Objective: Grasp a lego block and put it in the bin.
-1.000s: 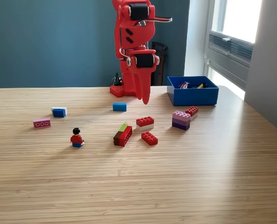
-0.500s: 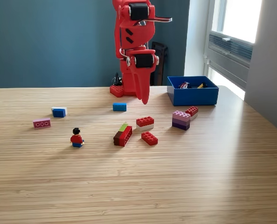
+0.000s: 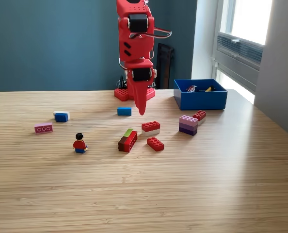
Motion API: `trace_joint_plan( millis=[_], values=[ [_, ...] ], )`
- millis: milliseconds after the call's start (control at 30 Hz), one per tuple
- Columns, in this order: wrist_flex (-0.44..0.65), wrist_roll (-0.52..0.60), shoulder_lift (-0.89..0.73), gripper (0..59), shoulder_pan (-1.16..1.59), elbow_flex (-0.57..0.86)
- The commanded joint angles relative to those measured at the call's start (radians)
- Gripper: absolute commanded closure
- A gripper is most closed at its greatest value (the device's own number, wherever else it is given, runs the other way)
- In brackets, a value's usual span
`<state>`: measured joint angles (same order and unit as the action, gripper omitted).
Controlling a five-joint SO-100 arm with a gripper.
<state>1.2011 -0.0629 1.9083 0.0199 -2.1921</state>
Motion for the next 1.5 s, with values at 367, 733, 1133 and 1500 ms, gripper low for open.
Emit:
trace_joint_plan(
  millis=[367,733,1133,1500],
  values=[
    [0.278,0.012,0.064,40.7,-0.044,0.106],
    [0.186,-0.083,0.149,38.8,-0.135,-0.011],
    [0.054,-0.144,0.360,35.1,-0.127,-0.236],
    [-0.048,-0.201,0.511,36.7,-0.146,-0.403]
  ],
)
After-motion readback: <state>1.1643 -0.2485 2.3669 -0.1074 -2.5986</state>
